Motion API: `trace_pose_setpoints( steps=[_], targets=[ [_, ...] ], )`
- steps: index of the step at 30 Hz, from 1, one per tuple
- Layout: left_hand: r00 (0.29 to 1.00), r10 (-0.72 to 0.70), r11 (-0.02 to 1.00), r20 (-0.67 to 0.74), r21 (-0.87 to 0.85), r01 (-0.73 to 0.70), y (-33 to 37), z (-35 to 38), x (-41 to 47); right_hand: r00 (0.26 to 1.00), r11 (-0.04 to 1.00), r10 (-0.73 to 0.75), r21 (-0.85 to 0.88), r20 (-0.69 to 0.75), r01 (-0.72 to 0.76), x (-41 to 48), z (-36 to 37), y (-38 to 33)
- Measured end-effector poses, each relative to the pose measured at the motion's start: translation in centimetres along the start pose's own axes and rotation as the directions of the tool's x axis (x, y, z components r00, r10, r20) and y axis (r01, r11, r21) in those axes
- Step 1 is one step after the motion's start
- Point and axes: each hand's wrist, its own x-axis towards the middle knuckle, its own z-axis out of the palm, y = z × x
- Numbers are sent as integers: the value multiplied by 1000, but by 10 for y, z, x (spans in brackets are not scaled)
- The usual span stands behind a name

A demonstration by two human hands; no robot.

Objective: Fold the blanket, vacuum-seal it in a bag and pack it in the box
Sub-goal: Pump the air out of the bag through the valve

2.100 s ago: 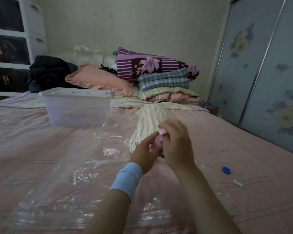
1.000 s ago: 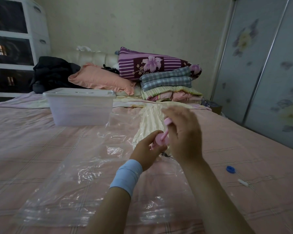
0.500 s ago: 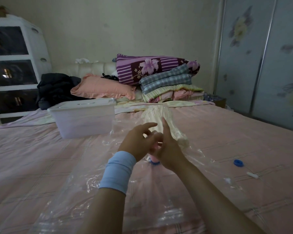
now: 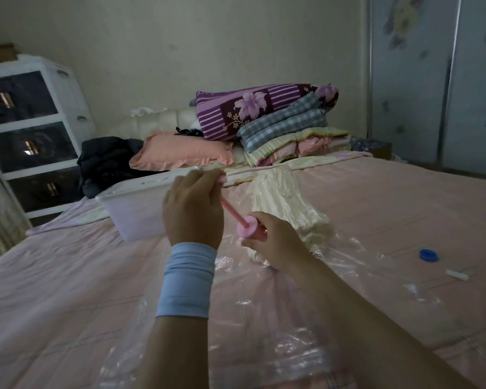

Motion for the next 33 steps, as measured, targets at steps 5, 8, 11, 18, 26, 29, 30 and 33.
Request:
trace_pose_setpoints(
  steps=[5,8,11,18,26,29,30,33],
  targets=[
    [987,-78,988,-143,-143,57,-4,11,-9,1000,1000,21,-4,19,-21,2,6,2],
    [925,-174,948,339,-195,250,-1,30,-36,1000,1000,18,-14,25,-17,2,8,1],
    [843,-231,936,486,-125,329,-1,30,-42,999,1000,11,-7,41,-11,0,10,-1],
    [988,-32,991,-151,-130,12,-1,-14,16,998,997,59,58,17,-60,-2,3,3],
    [835,-139,954,532,-154,257,-4,32,-46,996,996,68,49,54,-71,-5,7,0],
    [891,-102,976,442,-127,176,-1,22,-27,998,998,52,45,20,-53,-5,6,1],
    [927,-79,981,367,-136,138,1,16,-18,998,996,67,61,19,-68,-4,5,2],
    [999,14,984,39,-180,-7,4,-7,6,994,987,109,116,29,-111,-4,1,5]
  ],
)
